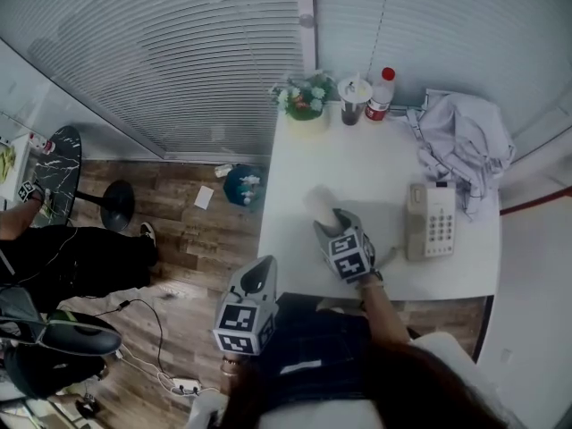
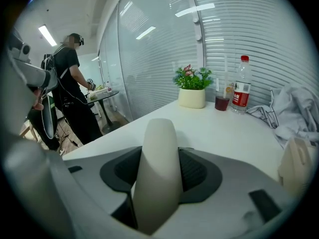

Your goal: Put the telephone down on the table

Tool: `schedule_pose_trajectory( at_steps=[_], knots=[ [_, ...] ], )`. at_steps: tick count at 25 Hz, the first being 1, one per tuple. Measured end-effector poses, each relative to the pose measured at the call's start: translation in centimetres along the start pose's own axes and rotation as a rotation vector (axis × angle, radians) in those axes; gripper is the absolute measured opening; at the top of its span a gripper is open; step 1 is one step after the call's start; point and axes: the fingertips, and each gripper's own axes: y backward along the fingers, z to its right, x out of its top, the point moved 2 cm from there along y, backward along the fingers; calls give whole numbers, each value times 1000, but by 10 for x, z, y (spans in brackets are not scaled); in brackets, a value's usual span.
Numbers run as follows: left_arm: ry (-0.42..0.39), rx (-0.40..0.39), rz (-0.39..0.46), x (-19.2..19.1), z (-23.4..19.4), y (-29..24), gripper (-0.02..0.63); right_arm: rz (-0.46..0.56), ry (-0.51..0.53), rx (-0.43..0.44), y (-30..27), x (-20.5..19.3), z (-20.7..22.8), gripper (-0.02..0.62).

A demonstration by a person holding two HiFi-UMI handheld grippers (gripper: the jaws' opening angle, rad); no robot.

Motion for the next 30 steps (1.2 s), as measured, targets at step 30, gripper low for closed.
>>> schedule_pose_trajectory(
  at_steps=[30],
  knots=[
    [37,51,-11,-7,4,3,8,-55,118,15,-16,-2,-12,225]
  ],
)
